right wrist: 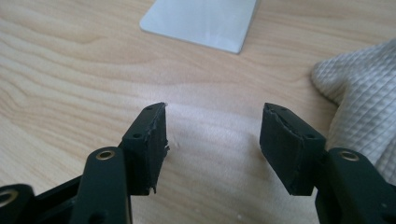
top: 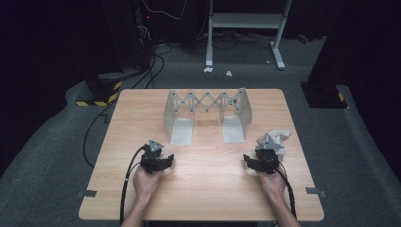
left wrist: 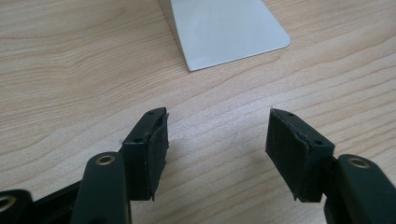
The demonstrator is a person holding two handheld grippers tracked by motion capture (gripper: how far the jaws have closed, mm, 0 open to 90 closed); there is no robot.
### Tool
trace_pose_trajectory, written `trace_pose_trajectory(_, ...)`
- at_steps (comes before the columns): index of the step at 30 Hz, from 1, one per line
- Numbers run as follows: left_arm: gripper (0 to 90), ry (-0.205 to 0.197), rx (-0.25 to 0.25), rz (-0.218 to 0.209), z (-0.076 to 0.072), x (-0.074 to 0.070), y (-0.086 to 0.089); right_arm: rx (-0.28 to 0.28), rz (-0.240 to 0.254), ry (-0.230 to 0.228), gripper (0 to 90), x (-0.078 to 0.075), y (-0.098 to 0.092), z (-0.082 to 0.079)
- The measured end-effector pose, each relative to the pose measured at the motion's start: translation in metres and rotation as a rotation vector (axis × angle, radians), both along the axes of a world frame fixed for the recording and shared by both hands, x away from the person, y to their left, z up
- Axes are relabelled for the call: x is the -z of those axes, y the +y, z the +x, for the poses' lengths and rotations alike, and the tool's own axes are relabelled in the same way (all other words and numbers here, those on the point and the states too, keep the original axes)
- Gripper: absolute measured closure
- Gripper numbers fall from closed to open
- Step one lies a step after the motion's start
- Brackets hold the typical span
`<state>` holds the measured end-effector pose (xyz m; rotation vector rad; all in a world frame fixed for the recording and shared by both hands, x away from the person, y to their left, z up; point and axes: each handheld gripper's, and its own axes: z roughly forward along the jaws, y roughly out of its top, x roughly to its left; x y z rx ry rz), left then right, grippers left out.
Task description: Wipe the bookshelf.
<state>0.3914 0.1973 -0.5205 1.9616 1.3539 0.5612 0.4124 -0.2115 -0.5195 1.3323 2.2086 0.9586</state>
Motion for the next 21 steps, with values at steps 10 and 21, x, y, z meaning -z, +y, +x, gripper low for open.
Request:
trace_pose_trajectory(10, 35.6, -0.037, -0.011, 0.023, -0.0042, 0.0084, -0.0014, 0.009, -0.028, -0.028, 34.7, 0.0059, -0.0028, -0.0034)
trace_pose_trajectory(21, 34.3, -0.035, -0.012, 0.014, -0.0040, 0.0088, -0.0013, 0.009, -0.028, -0.026, 33.2, 0.0061, -0.0025, -0.0024)
